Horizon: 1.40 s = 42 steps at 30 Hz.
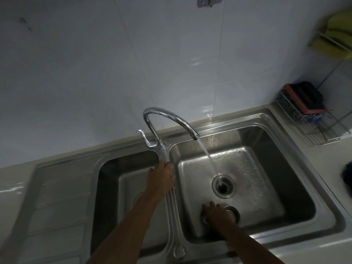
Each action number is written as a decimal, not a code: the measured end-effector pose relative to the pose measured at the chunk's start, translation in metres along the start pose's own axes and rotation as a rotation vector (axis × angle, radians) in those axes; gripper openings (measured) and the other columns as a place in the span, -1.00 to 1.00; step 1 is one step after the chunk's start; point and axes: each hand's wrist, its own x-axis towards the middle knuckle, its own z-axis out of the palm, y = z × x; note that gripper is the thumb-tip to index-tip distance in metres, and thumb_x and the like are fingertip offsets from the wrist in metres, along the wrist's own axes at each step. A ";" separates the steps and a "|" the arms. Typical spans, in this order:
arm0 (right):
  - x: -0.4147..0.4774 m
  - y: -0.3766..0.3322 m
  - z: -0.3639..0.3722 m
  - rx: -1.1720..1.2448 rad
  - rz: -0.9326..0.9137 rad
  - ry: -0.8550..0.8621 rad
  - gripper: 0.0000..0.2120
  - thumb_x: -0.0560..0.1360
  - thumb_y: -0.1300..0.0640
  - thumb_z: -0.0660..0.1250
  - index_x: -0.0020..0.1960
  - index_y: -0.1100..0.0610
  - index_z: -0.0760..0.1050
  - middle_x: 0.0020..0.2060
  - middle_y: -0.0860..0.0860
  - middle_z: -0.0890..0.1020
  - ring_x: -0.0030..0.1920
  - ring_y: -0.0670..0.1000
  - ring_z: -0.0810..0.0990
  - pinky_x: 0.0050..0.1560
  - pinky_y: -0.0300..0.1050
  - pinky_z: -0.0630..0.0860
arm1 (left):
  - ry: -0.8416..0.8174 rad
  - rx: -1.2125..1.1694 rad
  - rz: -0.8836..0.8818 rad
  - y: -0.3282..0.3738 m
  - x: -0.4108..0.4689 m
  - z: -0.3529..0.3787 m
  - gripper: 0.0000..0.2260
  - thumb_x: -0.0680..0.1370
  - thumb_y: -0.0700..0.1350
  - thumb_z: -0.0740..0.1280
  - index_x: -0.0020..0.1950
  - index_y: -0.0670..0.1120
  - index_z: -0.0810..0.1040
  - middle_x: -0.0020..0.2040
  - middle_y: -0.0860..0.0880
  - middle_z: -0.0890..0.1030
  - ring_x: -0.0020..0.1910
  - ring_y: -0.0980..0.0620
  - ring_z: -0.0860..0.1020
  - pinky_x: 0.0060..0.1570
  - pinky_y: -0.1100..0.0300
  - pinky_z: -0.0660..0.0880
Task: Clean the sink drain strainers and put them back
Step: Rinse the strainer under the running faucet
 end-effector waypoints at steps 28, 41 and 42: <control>-0.020 0.031 -0.166 0.804 0.238 0.661 -0.26 0.33 -0.16 0.52 0.40 0.08 0.37 0.21 0.07 0.53 0.18 0.08 0.54 0.18 0.02 0.54 | -0.062 -0.199 -0.148 0.007 -0.001 0.014 -0.10 0.55 0.25 0.35 0.66 -0.14 -0.06 0.67 -0.15 -0.03 0.64 -0.20 0.01 0.55 -0.14 0.18; -0.019 0.035 -0.161 1.231 0.258 0.716 -0.49 0.27 -0.11 0.63 0.08 -0.06 0.45 -0.11 -0.20 0.63 -0.12 -0.29 0.61 -0.19 -0.46 0.49 | -0.098 0.033 0.086 0.019 -0.040 0.063 -0.07 0.56 0.35 0.23 0.66 -0.05 -0.25 0.63 -0.19 -0.34 0.63 -0.22 -0.25 0.56 -0.10 -0.23; -0.018 0.033 -0.162 1.407 0.281 0.657 -0.53 0.27 -0.15 0.62 0.02 -0.01 0.49 -0.12 -0.13 0.65 -0.13 -0.23 0.63 -0.18 -0.40 0.54 | -0.106 0.033 0.082 0.020 -0.039 0.061 -0.07 0.57 0.34 0.24 0.67 -0.05 -0.23 0.63 -0.19 -0.32 0.63 -0.22 -0.24 0.57 -0.10 -0.19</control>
